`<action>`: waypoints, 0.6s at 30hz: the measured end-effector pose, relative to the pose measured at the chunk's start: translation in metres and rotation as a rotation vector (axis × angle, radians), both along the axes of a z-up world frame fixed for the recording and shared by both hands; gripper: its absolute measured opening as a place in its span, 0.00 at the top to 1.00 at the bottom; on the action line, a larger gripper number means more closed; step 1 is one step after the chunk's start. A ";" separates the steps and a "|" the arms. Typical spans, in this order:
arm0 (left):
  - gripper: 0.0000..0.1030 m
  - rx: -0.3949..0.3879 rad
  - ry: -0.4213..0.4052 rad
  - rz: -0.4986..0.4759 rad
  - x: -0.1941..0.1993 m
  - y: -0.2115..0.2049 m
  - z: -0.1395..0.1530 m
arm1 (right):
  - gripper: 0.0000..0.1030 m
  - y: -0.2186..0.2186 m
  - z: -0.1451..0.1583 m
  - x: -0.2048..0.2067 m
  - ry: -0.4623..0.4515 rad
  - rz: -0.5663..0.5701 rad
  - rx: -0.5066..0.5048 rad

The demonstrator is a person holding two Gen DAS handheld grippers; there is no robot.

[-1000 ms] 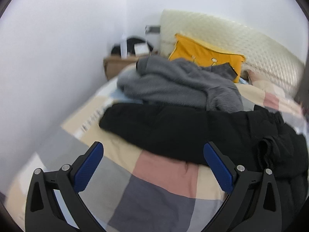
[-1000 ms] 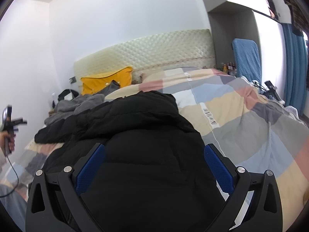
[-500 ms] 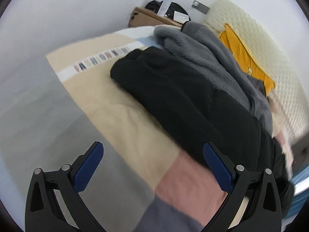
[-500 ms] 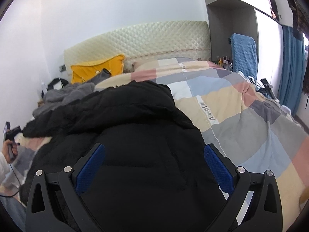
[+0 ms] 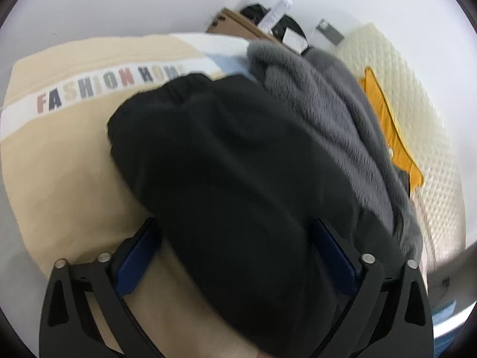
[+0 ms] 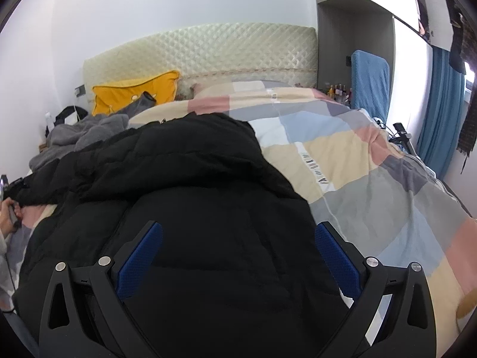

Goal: Fold large clothes
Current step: 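Grasp the other sleeve end with the left gripper and lift it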

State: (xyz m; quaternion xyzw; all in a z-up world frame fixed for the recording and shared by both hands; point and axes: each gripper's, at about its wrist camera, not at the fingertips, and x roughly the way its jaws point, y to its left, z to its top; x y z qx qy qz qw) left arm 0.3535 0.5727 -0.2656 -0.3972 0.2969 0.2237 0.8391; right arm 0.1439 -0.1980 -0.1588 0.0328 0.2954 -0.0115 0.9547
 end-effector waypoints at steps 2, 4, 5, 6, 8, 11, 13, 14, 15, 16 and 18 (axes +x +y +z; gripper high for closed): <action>0.40 0.028 0.035 0.009 0.004 -0.005 0.002 | 0.00 0.005 -0.001 0.002 0.003 0.010 -0.005; 0.57 0.049 0.063 0.013 0.008 -0.012 0.006 | 0.00 0.011 -0.002 0.002 0.005 0.024 -0.018; 0.68 0.059 0.070 0.009 0.009 -0.017 0.011 | 0.00 0.012 -0.002 0.002 0.005 0.028 -0.020; 0.72 0.072 0.081 0.009 0.010 -0.020 0.014 | 0.00 0.013 -0.001 0.001 0.004 0.033 -0.019; 0.88 0.082 0.091 0.011 0.009 -0.023 0.024 | 0.00 0.011 0.001 -0.002 0.001 0.039 -0.008; 0.94 0.095 0.098 0.033 0.003 -0.025 0.043 | 0.00 0.010 0.003 -0.006 -0.003 0.049 -0.001; 0.94 0.136 0.106 0.043 -0.003 -0.032 0.060 | 0.00 0.011 0.005 -0.010 -0.006 0.063 -0.008; 0.94 0.162 0.114 0.046 -0.005 -0.035 0.069 | 0.00 0.013 0.007 -0.010 -0.008 0.068 -0.014; 0.94 0.186 0.124 0.044 -0.008 -0.039 0.078 | 0.00 0.013 0.008 -0.012 -0.012 0.075 -0.016; 0.94 0.212 0.134 0.039 -0.011 -0.045 0.089 | 0.00 0.013 0.010 -0.014 -0.018 0.085 -0.014; 0.94 0.258 0.145 0.029 -0.014 -0.052 0.112 | 0.00 0.015 0.012 -0.018 -0.026 0.101 -0.018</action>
